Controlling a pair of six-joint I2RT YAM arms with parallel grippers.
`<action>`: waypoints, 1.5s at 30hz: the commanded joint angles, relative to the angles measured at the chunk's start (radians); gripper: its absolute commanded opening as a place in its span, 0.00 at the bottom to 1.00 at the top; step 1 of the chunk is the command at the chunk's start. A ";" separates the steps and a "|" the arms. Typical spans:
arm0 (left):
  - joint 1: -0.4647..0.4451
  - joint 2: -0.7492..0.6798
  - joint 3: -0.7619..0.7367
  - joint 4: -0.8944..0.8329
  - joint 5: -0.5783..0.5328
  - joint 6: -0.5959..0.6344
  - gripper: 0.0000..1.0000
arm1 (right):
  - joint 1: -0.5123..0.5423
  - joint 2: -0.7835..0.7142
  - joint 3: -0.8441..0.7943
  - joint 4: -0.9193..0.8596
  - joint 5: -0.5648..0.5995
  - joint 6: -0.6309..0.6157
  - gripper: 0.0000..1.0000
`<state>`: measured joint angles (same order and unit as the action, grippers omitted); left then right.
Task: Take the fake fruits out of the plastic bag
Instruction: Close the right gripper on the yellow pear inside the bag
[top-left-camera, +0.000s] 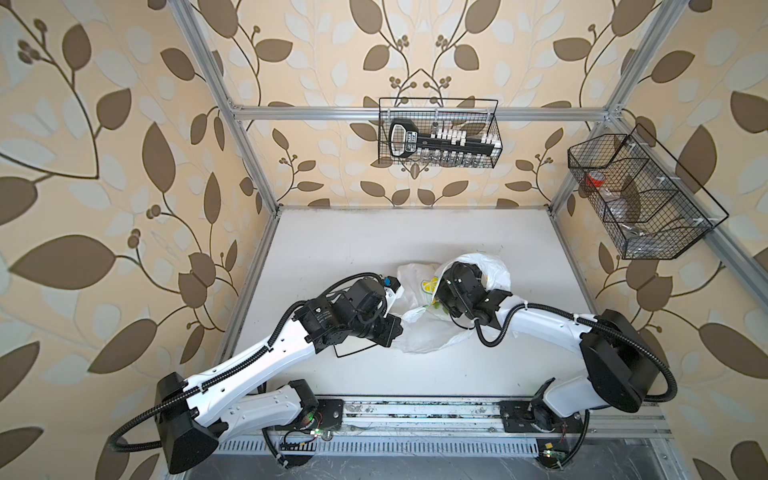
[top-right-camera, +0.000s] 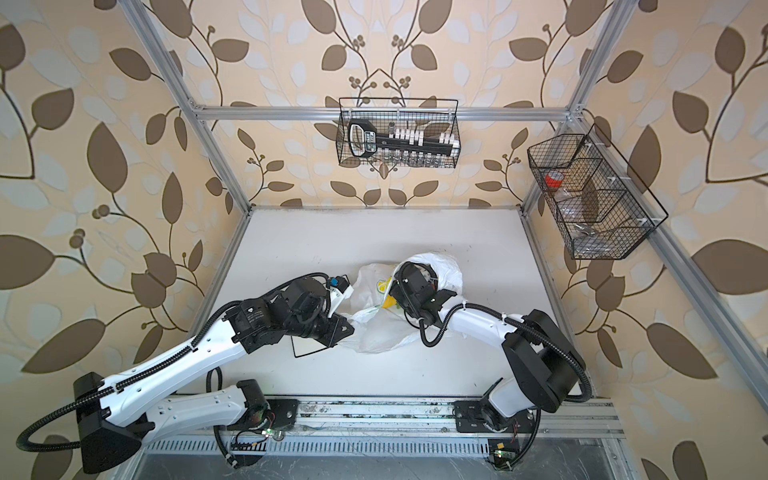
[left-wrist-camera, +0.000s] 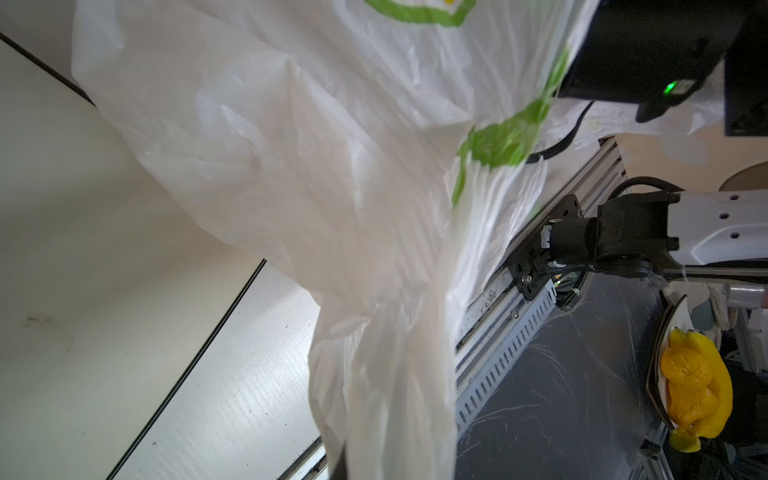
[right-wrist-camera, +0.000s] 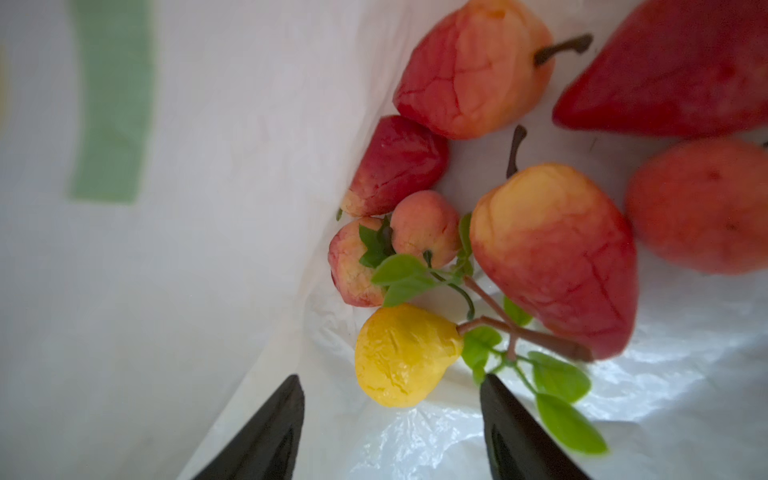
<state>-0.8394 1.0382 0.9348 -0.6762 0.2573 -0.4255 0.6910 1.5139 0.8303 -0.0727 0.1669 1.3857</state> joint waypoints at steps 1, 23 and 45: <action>-0.012 -0.007 0.040 0.042 -0.006 -0.002 0.00 | 0.027 0.030 -0.024 0.052 -0.038 0.191 0.70; -0.013 -0.057 0.036 0.064 0.009 -0.060 0.00 | 0.064 0.288 0.087 0.175 0.010 0.413 0.71; -0.010 -0.063 0.051 0.088 -0.214 -0.216 0.00 | 0.076 0.027 -0.018 0.063 0.020 0.038 0.42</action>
<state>-0.8452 0.9806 0.9394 -0.6258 0.1158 -0.5861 0.7605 1.5951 0.8509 0.0532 0.2008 1.4853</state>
